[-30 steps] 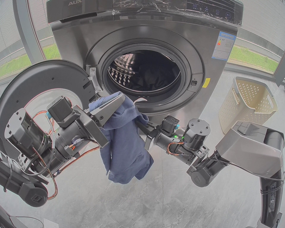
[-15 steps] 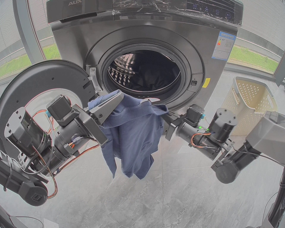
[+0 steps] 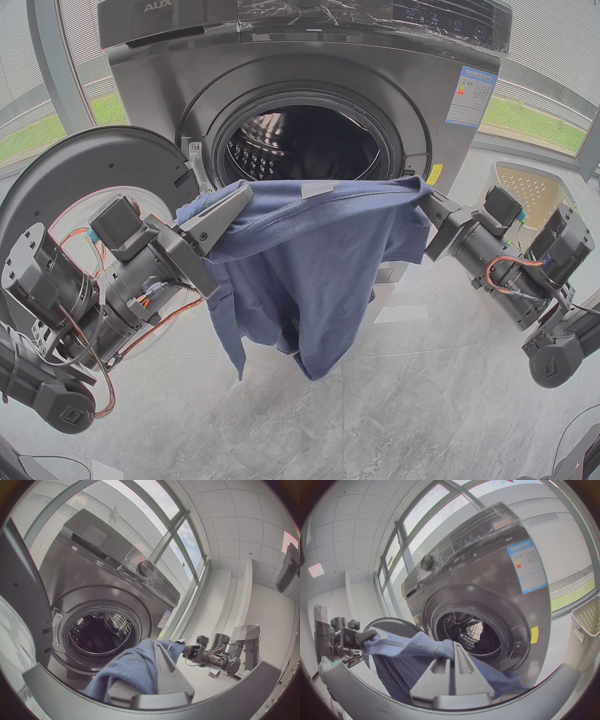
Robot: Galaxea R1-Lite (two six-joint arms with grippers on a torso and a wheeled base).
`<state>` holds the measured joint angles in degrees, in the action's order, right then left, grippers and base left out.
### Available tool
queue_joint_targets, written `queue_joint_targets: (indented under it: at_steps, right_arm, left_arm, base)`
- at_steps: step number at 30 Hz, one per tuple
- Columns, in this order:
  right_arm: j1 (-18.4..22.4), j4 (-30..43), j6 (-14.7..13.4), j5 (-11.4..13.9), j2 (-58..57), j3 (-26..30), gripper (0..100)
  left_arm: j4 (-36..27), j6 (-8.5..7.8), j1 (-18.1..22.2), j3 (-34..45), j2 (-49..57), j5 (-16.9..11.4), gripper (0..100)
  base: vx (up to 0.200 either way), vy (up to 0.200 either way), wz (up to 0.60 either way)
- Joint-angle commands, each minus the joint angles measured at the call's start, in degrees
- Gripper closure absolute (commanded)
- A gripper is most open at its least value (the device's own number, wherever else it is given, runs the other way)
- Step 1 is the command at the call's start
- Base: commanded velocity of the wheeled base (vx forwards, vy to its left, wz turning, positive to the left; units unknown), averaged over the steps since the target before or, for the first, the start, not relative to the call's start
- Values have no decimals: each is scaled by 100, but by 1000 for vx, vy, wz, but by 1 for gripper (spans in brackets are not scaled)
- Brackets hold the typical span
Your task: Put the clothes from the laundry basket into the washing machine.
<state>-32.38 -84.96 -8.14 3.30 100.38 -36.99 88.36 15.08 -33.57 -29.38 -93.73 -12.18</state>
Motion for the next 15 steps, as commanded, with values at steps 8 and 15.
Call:
queue_joint_targets:
  at_steps: [8,15]
  right_arm:
    - [-58,-56,6,-234,-414,-617,100]
    - [-304,-74,-3,-251,-414,-555,100]
  left_arm:
    - [-73,4,-53,-103,391,154,100]
    - [-73,4,-193,108,110,146,100]
  base:
    - [0,0,0]
    - [0,0,0]
